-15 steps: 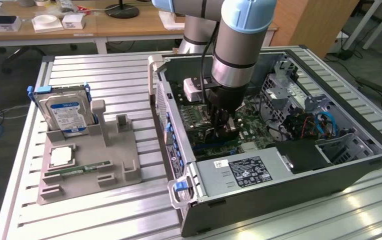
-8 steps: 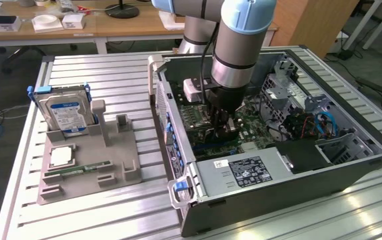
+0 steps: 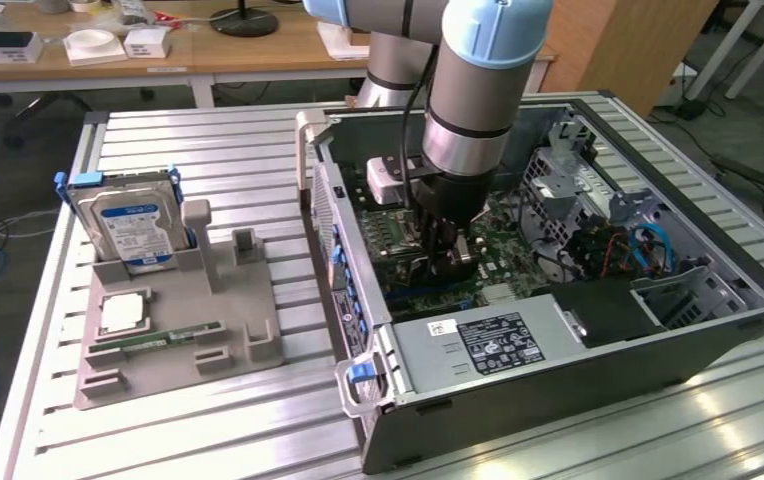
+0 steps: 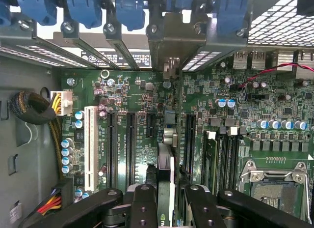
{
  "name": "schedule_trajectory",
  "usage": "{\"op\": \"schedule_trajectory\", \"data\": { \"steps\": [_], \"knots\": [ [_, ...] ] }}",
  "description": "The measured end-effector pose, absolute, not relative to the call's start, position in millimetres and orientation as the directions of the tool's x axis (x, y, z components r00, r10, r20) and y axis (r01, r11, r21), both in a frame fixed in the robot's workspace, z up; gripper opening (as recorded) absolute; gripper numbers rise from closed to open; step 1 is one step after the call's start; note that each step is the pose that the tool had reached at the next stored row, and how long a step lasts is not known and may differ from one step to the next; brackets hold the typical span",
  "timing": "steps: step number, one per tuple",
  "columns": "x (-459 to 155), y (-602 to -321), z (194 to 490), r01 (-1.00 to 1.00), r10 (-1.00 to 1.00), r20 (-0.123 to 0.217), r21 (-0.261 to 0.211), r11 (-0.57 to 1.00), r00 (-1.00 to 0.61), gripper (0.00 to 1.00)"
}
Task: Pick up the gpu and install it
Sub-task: 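Insert the gpu into the slot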
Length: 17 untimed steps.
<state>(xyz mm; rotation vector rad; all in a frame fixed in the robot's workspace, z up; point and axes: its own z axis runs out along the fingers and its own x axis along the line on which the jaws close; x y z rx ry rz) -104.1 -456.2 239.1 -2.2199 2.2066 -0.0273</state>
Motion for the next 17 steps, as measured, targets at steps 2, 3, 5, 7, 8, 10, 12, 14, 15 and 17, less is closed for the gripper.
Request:
{"op": "schedule_trajectory", "data": {
  "steps": [2, 3, 5, 7, 8, 10, 12, 14, 15, 17],
  "knots": [
    [-104.1, -456.2, 239.0, -1.0, -1.0, 0.004, -0.02, -0.006, 0.006, 0.27],
    [-104.1, -456.2, 239.1, -1.0, -1.0, 0.004, -0.02, -0.006, 0.006, 0.27],
    [-104.1, -456.2, 239.1, -1.0, -1.0, 0.004, -0.02, -0.006, 0.006, 0.27],
    [-104.1, -456.2, 239.0, -1.0, -1.0, 0.004, -0.02, -0.006, 0.006, 0.27],
    [-104.1, -456.2, 239.0, -1.0, -1.0, 0.004, -0.02, -0.006, 0.006, 0.27],
    [-104.1, -456.2, 238.9, -1.0, -1.0, 0.004, -0.02, -0.006, 0.006, 0.27],
    [-104.1, -456.2, 238.9, -1.0, -1.0, 0.004, -0.02, -0.006, 0.006, 0.27],
    [-104.1, -456.2, 238.8, -1.0, -1.0, 0.004, -0.02, -0.006, 0.006, 0.27],
    [-104.1, -456.2, 238.8, -1.0, -1.0, 0.004, -0.02, -0.006, 0.006, 0.27],
    [-104.1, -456.2, 238.8, -1.0, -1.0, 0.004, -0.02, -0.006, 0.006, 0.27]
  ]
}}
